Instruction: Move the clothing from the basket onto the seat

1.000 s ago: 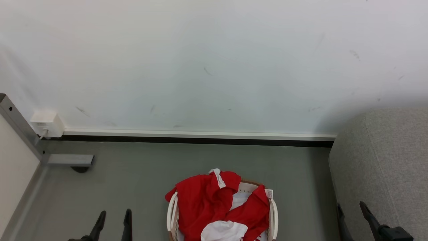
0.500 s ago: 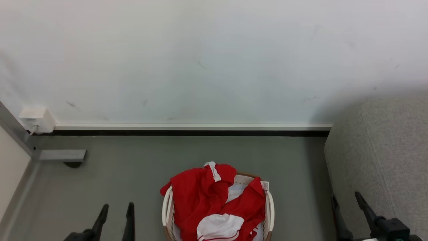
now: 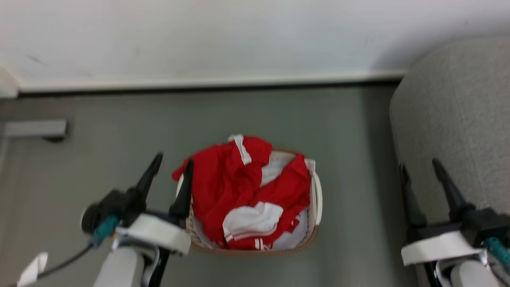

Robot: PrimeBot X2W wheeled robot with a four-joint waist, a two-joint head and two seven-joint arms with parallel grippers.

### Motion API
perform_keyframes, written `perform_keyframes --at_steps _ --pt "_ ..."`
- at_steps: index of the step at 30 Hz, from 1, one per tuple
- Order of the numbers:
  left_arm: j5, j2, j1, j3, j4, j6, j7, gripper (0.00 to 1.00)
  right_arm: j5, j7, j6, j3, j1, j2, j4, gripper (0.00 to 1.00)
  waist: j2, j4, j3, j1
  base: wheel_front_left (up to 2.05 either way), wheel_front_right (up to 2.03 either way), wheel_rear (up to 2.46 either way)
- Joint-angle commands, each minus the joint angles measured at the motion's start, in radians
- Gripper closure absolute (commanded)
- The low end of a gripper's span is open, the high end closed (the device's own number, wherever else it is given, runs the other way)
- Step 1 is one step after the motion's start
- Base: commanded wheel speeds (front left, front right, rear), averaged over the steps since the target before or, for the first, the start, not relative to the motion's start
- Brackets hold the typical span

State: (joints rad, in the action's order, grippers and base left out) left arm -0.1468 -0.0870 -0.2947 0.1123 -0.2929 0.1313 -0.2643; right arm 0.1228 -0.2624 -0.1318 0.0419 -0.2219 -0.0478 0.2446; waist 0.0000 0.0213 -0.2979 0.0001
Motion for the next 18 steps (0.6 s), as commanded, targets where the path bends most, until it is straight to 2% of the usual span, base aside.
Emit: perform_keyframes --at_steps 1,10,18 --pt "-0.004 -0.018 -0.056 0.017 -0.015 -0.002 0.0 0.0 -0.003 -0.004 0.002 -0.006 -0.039 -0.005 -0.028 0.0 0.0 0.022 -0.147 -0.0001 0.0 0.0 0.0" --pt "0.02 -0.063 -0.311 0.133 -0.162 -0.002 -0.001 0.0 -0.004 -0.004 0.002 -0.038 -0.146 -0.004 -0.146 0.0 0.0 0.06 -0.381 -0.0001 0.0 0.0 0.0" --pt "0.059 -0.109 -0.465 0.221 -0.349 -0.002 0.004 0.0 0.031 -0.004 0.002 -0.024 -0.186 -0.004 -0.196 0.0 0.0 0.118 -0.48 -0.0001 0.0 0.0 0.0"
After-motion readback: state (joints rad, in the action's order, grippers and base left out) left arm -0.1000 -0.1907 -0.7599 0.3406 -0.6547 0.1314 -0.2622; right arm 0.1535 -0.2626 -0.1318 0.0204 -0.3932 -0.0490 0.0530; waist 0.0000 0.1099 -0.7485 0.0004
